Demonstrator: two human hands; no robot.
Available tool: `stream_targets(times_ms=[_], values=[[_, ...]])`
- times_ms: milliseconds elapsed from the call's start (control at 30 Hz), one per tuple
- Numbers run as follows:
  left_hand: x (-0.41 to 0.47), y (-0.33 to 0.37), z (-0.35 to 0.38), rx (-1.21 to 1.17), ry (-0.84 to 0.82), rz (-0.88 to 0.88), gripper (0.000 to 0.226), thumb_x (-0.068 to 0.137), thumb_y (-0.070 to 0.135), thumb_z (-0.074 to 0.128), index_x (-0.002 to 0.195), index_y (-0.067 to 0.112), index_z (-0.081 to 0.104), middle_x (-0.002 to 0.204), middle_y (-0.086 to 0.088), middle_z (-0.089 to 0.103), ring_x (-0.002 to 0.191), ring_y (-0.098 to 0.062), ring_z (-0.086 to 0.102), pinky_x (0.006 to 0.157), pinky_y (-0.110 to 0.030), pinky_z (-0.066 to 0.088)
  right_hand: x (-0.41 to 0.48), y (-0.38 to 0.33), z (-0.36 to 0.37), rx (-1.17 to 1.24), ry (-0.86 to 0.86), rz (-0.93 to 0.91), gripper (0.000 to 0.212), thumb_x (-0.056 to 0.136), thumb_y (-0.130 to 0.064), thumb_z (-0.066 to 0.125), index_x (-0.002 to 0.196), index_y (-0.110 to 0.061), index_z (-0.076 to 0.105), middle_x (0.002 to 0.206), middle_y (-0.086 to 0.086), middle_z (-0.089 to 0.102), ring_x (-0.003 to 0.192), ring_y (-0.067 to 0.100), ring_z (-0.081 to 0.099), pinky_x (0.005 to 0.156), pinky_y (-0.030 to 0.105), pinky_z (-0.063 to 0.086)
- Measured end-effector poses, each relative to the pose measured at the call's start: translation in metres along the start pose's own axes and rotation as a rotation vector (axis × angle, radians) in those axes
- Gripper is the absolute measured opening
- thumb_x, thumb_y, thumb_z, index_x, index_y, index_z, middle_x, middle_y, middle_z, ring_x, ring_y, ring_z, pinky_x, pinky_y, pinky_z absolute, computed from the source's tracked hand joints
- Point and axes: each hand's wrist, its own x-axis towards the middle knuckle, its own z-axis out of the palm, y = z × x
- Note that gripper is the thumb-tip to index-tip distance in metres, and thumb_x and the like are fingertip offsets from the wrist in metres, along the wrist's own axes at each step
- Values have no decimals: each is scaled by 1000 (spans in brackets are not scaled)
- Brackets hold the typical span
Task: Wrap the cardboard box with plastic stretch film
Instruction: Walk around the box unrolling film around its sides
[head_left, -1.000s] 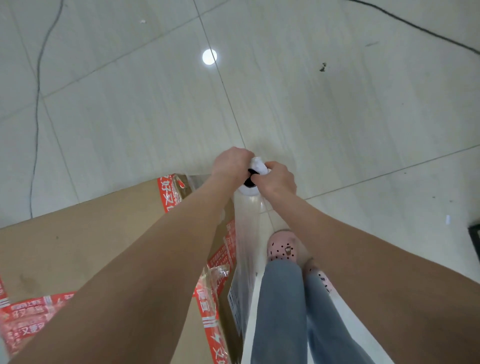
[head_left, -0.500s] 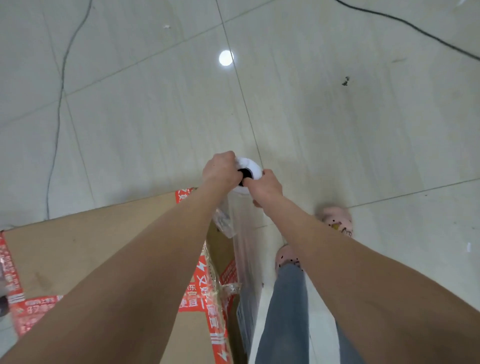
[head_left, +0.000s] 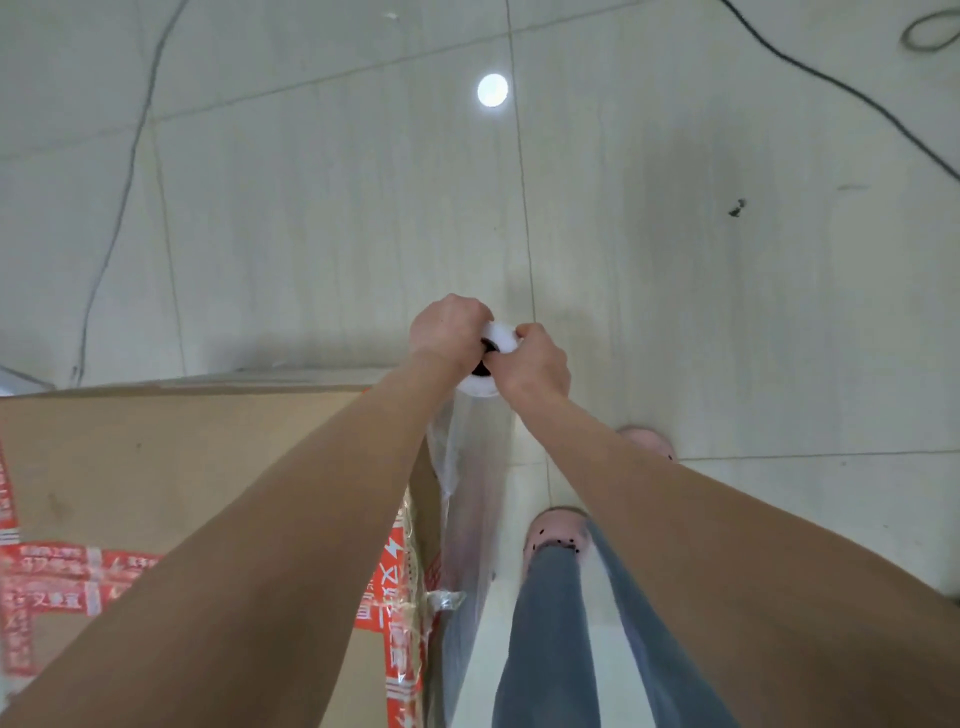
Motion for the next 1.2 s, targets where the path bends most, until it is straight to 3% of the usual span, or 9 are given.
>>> stream_targets(times_ms=[100, 233, 400, 533, 633, 767, 867, 1067, 1200], values=[[4, -10, -8, -121, 12, -135, 9, 76, 11, 54, 79, 15, 62, 80, -5, 61, 72, -25, 55, 58, -28, 38, 4, -17, 1, -28, 14, -87, 41, 82, -20, 57, 122, -21, 53, 109, 5, 62, 93, 26, 59, 73, 30, 44], [9, -35, -16, -319, 58, -342, 6, 76, 15, 59, 80, 13, 63, 69, -3, 54, 70, -26, 54, 59, -27, 38, 8, -38, 8, -13, -50, -115, 49, 86, -20, 56, 134, -20, 44, 122, 6, 58, 107, 29, 58, 83, 31, 46], [8, -49, -17, -375, 10, -398, 3, 76, 14, 59, 76, 13, 62, 66, -3, 53, 70, -25, 53, 60, -27, 37, 10, -48, 23, 5, -227, 14, 43, 88, -20, 56, 130, -15, 43, 121, 12, 57, 100, 34, 61, 85, 39, 52], [6, -56, -19, -392, -66, -353, 4, 80, 19, 60, 81, 15, 61, 81, -9, 62, 81, -27, 58, 64, -28, 37, 13, -56, 27, 47, -248, 71, 37, 87, -6, 54, 123, -12, 49, 121, 10, 55, 101, 31, 59, 85, 44, 54], [5, -61, -21, -405, -76, -318, 31, 83, 19, 59, 113, 18, 64, 112, -7, 66, 101, -24, 59, 75, -28, 42, 12, -59, 30, 76, -256, 113, 50, 88, -7, 52, 135, -16, 42, 128, 8, 52, 107, 30, 56, 90, 44, 52], [8, -65, -20, -362, -90, -180, 58, 86, 16, 58, 140, 25, 42, 134, -3, 55, 124, -22, 49, 100, -30, 40, 10, -62, 39, 109, -230, 175, 56, 87, -16, 52, 140, -23, 36, 125, 11, 56, 107, 32, 59, 91, 45, 51], [13, -67, -20, -278, -147, -144, 53, 87, 18, 55, 137, 33, 45, 134, 0, 54, 123, -21, 49, 95, -32, 42, 9, -59, 43, 44, -219, 136, 57, 87, -18, 53, 140, -22, 35, 122, 8, 58, 99, 26, 58, 88, 41, 52], [19, -78, -27, -260, -80, -153, 31, 83, 12, 52, 112, 18, 63, 109, -5, 63, 104, -26, 59, 76, -31, 45, 16, -76, 46, -177, -159, -11, 38, 88, -16, 48, 126, -20, 49, 117, 5, 60, 86, 21, 51, 65, 24, 37], [20, -100, -28, -457, -29, -322, 25, 82, 17, 56, 106, 8, 60, 105, -12, 63, 99, -30, 59, 72, -31, 43, 20, -105, 57, -293, -106, -92, 46, 85, -15, 50, 129, -28, 50, 122, 1, 59, 104, 23, 57, 73, 26, 38]])
